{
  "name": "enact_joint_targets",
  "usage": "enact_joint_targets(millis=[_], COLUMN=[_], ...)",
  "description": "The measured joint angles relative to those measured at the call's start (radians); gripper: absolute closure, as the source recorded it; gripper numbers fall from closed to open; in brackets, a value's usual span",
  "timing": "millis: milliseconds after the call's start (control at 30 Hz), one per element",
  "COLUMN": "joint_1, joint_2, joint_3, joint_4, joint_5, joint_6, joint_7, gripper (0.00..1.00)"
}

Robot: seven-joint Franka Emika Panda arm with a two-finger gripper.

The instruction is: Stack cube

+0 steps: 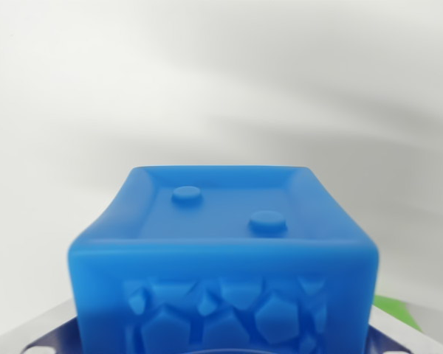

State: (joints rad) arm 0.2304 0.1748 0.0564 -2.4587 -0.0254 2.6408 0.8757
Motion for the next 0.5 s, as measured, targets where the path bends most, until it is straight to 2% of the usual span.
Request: enact_joint_targets(millis=[500], joint_1=[-0.023], joint_2=[-0.057], joint_3=[-0.013], joint_4=[-0.073], joint_5=[0.009], joint_6=[0.006], joint_7=[-0.001], gripper=[1.00])
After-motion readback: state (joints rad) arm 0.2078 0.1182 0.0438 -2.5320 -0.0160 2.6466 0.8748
